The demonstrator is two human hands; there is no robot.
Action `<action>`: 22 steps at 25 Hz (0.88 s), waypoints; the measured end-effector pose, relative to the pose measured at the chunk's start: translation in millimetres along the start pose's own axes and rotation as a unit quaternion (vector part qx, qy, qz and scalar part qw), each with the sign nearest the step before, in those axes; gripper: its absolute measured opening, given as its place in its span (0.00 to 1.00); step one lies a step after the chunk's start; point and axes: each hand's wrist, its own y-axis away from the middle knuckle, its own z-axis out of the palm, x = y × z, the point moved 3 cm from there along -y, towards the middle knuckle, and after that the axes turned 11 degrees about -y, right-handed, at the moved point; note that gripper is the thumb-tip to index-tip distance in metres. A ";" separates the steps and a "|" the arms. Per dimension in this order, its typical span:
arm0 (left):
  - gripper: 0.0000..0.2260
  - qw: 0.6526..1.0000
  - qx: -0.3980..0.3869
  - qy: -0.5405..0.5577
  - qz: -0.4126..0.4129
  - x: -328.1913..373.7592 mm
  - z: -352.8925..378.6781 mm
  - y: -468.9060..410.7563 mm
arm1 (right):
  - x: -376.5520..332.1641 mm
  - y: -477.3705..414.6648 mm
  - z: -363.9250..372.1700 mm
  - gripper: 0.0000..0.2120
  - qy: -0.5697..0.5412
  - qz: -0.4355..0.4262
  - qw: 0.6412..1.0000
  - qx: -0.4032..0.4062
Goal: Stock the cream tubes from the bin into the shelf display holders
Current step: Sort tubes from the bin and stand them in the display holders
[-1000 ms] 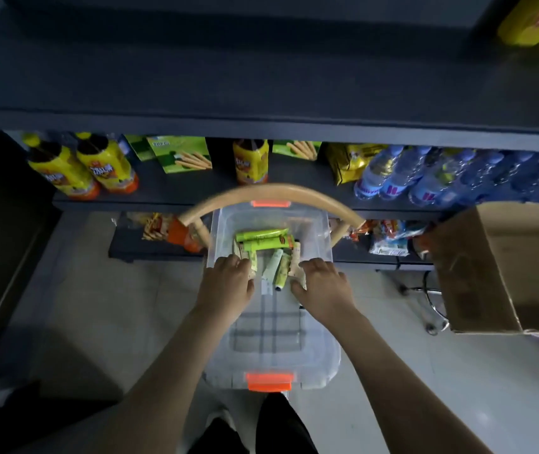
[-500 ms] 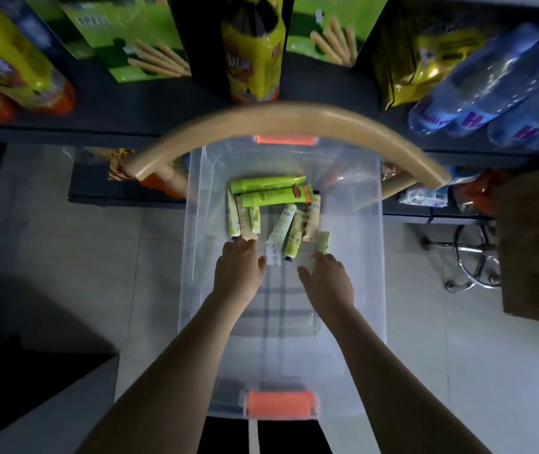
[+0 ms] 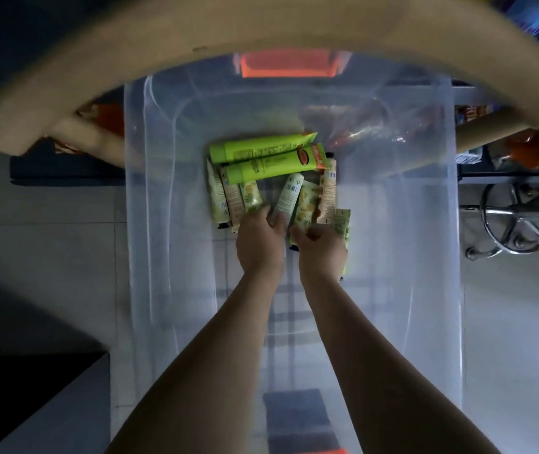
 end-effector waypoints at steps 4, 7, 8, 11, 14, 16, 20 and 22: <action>0.16 1.000 0.012 0.000 -0.015 6.4 3.2 -1.6 | 3.5 1.3 -3.3 0.13 -0.017 0.015 1.000 -0.016; 0.15 1.000 -0.010 -0.016 -0.014 12.3 2.7 -4.9 | 7.0 6.9 -7.8 0.12 -0.034 0.026 0.999 -0.010; 0.14 1.000 -0.020 0.000 -0.013 10.5 4.1 -6.2 | 8.8 8.5 -10.2 0.11 -0.046 0.033 0.998 -0.001; 0.11 0.995 -0.047 0.084 -0.024 0.3 3.1 -5.2 | 13.3 13.0 -18.5 0.12 -0.096 0.048 0.994 0.019; 0.10 0.986 -0.087 0.131 -0.051 -10.2 -4.9 3.1 | 11.2 20.7 -21.8 0.13 -0.170 0.061 0.984 -0.008; 0.10 0.977 -0.109 0.170 -0.064 -14.3 -11.4 7.8 | 8.3 24.3 -22.3 0.12 -0.209 0.067 0.975 -0.030; 0.06 0.935 -0.172 0.286 -0.119 -5.2 -28.3 22.6 | 7.6 30.9 -28.0 0.08 -0.286 0.078 0.954 -0.051; 0.08 0.931 -0.178 0.289 -0.134 -3.0 -36.2 28.4 | 8.7 35.9 -31.9 0.07 -0.302 0.088 0.947 -0.056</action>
